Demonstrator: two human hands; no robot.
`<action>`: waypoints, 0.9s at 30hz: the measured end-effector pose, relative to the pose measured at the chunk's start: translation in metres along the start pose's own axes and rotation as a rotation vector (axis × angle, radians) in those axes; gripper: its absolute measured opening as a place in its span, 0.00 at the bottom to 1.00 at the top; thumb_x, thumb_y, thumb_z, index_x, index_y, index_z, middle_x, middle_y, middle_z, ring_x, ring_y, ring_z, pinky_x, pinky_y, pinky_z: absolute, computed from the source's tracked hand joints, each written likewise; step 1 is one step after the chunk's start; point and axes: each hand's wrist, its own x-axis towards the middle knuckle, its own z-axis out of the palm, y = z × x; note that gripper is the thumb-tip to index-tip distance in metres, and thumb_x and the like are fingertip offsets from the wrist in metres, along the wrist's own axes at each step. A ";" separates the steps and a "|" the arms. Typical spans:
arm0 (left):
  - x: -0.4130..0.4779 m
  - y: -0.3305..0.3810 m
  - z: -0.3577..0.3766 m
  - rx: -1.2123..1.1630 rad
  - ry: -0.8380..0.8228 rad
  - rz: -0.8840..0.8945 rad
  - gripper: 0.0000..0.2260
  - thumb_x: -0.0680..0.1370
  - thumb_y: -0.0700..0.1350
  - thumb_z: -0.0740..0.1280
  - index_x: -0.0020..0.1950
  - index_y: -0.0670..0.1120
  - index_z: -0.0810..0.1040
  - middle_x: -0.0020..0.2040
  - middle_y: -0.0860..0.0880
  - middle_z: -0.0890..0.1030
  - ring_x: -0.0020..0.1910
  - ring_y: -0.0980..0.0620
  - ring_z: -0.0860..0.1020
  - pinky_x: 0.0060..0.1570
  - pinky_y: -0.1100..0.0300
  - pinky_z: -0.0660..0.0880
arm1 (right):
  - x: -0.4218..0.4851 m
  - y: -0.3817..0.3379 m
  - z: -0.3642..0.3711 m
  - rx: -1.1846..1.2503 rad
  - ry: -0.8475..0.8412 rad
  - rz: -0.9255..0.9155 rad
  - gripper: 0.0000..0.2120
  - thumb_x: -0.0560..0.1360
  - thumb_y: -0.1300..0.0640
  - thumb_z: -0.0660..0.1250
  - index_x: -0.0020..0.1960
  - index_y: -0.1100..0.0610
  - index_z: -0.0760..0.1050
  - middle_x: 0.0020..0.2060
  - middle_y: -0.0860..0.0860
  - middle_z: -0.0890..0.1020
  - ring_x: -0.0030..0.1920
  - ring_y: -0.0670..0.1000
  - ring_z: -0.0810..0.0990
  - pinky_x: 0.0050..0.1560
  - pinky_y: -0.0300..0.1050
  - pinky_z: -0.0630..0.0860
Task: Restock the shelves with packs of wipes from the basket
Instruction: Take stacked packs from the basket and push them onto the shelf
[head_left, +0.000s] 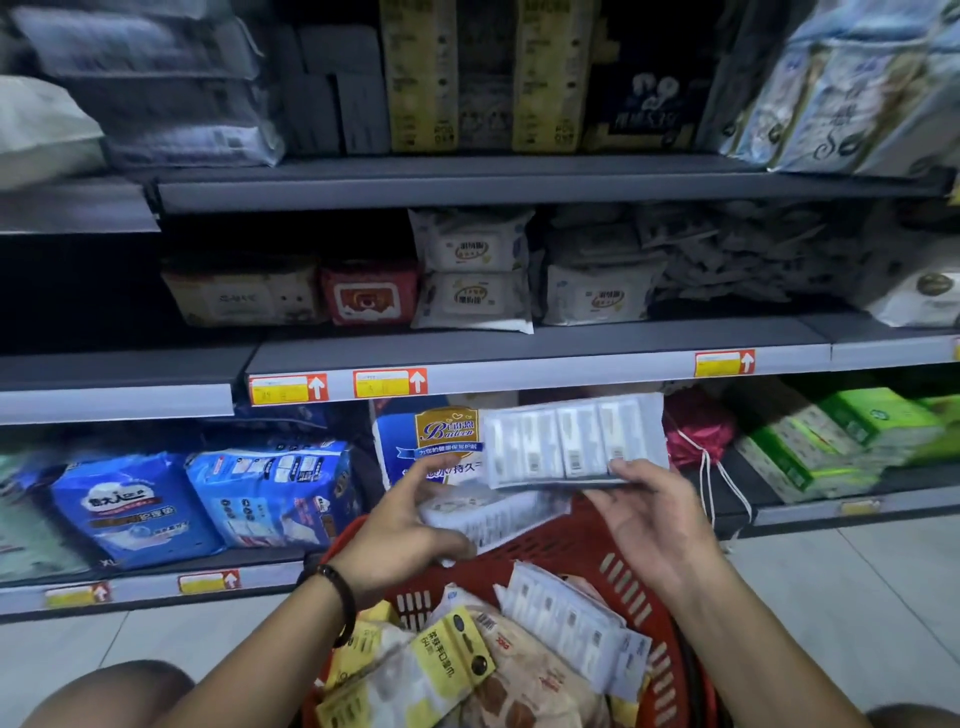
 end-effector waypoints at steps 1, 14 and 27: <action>0.001 0.002 0.000 -0.037 -0.041 -0.013 0.41 0.62 0.32 0.78 0.71 0.58 0.74 0.62 0.43 0.82 0.51 0.44 0.86 0.50 0.44 0.83 | 0.000 -0.002 0.001 -0.035 -0.077 -0.044 0.12 0.72 0.76 0.64 0.48 0.65 0.81 0.45 0.61 0.85 0.48 0.60 0.86 0.50 0.53 0.87; -0.007 0.016 -0.003 -0.348 -0.273 0.021 0.44 0.74 0.23 0.71 0.79 0.60 0.63 0.67 0.42 0.83 0.65 0.40 0.82 0.60 0.49 0.82 | -0.018 -0.011 0.021 -0.371 -0.510 0.019 0.27 0.58 0.82 0.66 0.43 0.54 0.83 0.64 0.62 0.84 0.62 0.65 0.84 0.47 0.60 0.87; -0.001 0.035 -0.014 -0.294 0.058 0.262 0.37 0.67 0.34 0.81 0.71 0.56 0.74 0.66 0.43 0.81 0.61 0.40 0.83 0.63 0.36 0.80 | -0.018 0.008 0.038 -0.500 -0.303 -0.146 0.51 0.60 0.53 0.87 0.76 0.33 0.67 0.72 0.55 0.78 0.68 0.64 0.81 0.65 0.69 0.78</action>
